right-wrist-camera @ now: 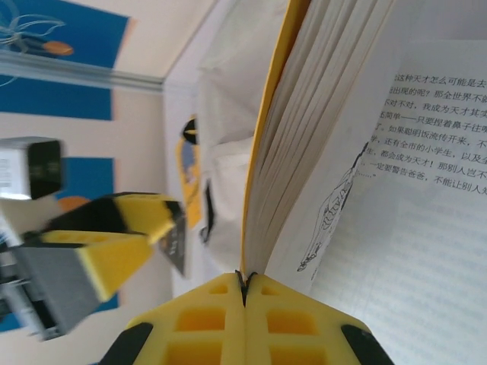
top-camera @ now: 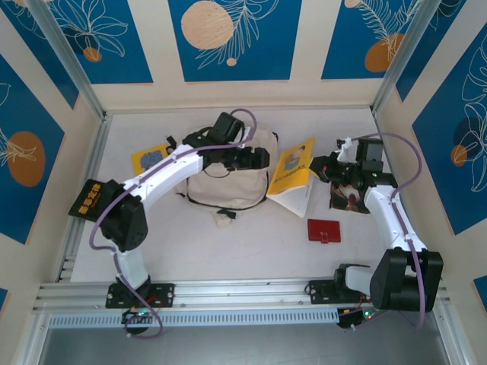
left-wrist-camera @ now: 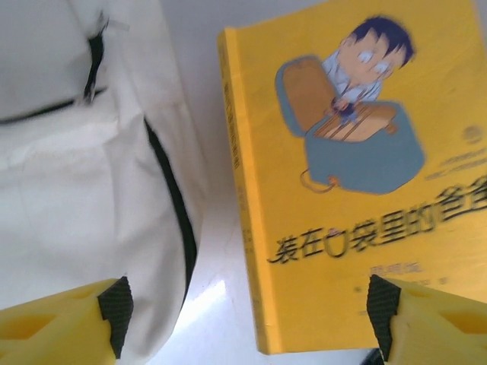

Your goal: Pack books, pencil case, and school supplies into a backpack

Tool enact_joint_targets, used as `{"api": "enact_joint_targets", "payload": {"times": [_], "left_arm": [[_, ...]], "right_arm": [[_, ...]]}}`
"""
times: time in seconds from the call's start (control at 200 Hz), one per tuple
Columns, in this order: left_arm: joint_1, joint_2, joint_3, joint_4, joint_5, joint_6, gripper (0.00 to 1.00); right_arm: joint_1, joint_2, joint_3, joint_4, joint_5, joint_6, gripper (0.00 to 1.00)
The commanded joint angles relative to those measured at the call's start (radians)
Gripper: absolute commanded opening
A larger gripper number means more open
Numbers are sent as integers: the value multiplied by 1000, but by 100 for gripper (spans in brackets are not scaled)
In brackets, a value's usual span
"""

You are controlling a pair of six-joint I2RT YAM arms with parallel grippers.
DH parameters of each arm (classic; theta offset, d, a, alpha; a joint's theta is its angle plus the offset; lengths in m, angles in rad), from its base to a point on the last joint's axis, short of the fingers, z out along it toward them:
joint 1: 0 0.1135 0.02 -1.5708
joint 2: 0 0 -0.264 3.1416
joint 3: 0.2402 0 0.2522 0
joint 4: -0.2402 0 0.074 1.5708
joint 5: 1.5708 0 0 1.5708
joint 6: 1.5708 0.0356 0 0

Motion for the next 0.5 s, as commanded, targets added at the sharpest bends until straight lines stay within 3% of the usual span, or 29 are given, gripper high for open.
{"api": "enact_joint_targets", "payload": {"times": [0.0,0.175,0.295,0.495], "left_arm": [[33,-113,-111,114,78,-75,87],[113,-258,-349,284,160,-223,100],[162,-344,-504,494,275,-372,100],[201,-396,-582,543,339,-441,100]], "right_arm": [[38,6,52,138,-211,75,0],[129,71,88,246,-286,129,0],[201,116,100,331,-310,177,0],[290,209,130,472,-335,271,0]]}}
